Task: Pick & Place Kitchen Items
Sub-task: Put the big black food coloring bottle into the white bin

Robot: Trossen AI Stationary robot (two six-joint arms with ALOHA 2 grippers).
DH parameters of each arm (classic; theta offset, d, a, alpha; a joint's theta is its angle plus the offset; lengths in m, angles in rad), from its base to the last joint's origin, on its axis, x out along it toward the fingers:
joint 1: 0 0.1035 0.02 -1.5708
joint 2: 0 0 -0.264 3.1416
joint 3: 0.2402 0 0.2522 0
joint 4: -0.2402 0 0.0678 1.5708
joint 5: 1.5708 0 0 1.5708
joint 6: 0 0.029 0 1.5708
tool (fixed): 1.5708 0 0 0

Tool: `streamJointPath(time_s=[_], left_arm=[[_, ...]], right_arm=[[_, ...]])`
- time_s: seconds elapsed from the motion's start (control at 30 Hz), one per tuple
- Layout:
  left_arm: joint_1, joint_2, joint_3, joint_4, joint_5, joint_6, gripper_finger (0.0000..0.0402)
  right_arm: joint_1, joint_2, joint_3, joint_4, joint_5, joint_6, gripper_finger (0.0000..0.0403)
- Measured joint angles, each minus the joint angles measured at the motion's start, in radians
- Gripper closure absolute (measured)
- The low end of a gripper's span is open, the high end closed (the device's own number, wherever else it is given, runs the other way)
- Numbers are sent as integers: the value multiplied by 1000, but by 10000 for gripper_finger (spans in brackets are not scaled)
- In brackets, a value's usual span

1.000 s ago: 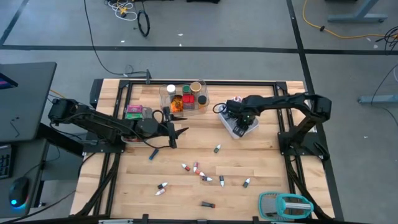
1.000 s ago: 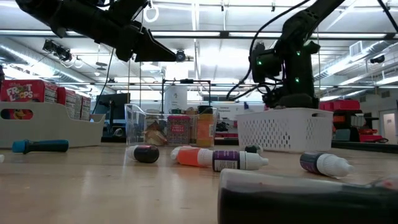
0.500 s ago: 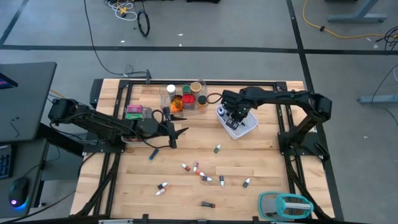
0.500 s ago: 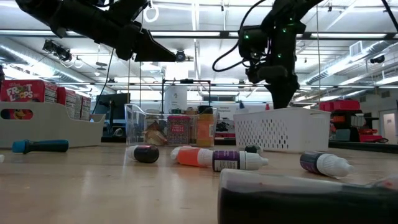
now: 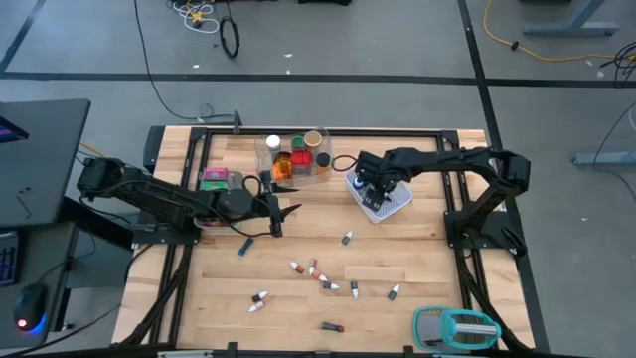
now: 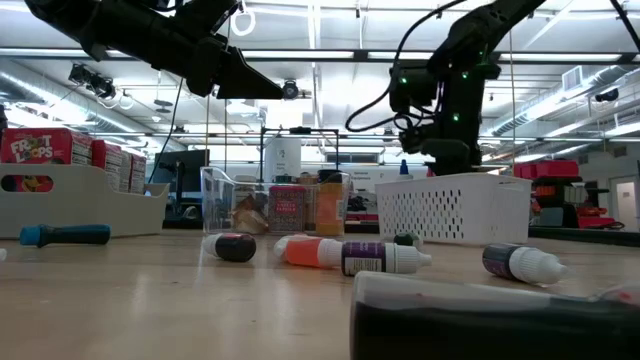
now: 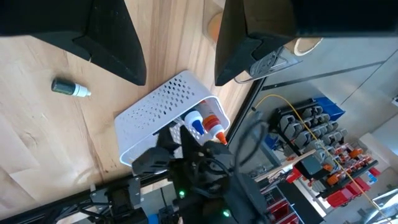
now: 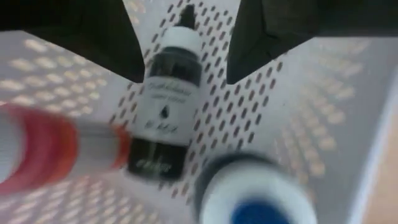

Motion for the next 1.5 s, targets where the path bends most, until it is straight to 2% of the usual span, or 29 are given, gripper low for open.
streamJointPath(time_s=[0.2, 0.5, 0.73, 0.83, 0.9, 1.1, 1.33, 1.5], left_arm=[[0, 0, 0, 1, 0, 1, 200], [0, 0, 0, 1, 0, 25, 200], [0, 0, 0, 1, 0, 28, 200], [0, 0, 0, 1, 0, 28, 200], [0, 0, 0, 1, 0, 28, 200], [0, 0, 0, 1, 0, 28, 200], [0, 0, 0, 1, 0, 25, 200], [0, 0, 0, 1, 0, 10, 200]], right_arm=[[-12, 0, -82, 84, -4, 7, 157], [-43, -2, -182, 218, 4, 4, 179], [-42, -3, -208, 237, 57, -18, 231], [-44, -3, -208, 257, 57, -24, 258], [-45, -1, -198, 251, 39, -40, 260], [-43, 3, -95, 145, 20, -45, 237], [-42, 3, 80, -85, 21, -58, 255], [-28, 3, 208, -286, 25, -75, 244]])
